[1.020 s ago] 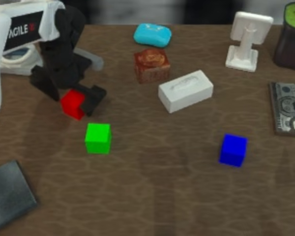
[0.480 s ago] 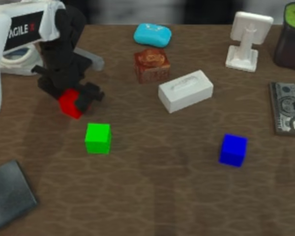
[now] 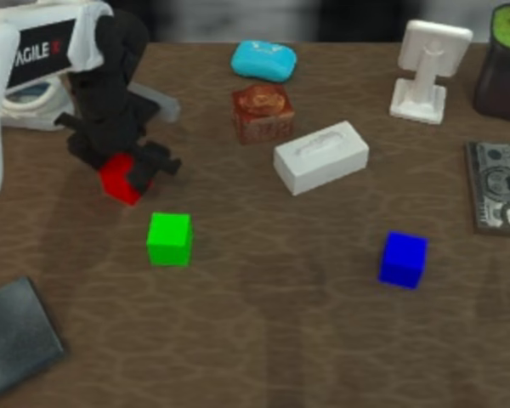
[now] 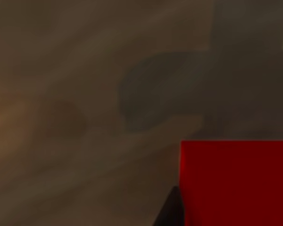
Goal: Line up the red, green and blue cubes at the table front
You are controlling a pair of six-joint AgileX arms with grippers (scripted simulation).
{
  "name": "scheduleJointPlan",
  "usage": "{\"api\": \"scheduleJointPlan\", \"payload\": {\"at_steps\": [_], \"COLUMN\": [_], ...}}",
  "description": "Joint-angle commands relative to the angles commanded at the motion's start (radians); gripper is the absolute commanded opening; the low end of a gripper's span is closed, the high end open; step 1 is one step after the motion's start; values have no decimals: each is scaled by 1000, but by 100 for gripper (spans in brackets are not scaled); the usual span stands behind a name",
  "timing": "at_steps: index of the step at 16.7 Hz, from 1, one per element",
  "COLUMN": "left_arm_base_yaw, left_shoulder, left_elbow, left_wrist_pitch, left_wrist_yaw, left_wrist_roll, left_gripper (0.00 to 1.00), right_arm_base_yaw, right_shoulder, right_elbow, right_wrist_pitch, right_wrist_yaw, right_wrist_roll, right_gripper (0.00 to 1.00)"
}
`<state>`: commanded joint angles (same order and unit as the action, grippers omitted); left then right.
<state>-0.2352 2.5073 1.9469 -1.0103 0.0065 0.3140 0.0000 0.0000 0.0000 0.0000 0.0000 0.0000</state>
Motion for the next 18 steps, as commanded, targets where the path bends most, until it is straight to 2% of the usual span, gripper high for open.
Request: {"api": "scheduleJointPlan", "payload": {"at_steps": [6, 13, 18], "left_arm_base_yaw": [1, 19, 12], "left_shoulder": [-31, -85, -85], "left_elbow": [22, 174, 175], "left_wrist_pitch": [-26, -236, -238], "left_wrist_yaw": [7, 7, 6], "left_wrist_roll": [-2, -5, -6], "left_gripper": [0, 0, 0], "right_arm_base_yaw": [0, 0, 0], "right_shoulder": [0, 0, 0], "right_elbow": [0, 0, 0], "right_wrist_pitch": [0, 0, 0], "right_wrist_yaw": [0, 0, 0], "right_wrist_roll": [0, 0, 0], "right_gripper": [100, 100, 100]}}
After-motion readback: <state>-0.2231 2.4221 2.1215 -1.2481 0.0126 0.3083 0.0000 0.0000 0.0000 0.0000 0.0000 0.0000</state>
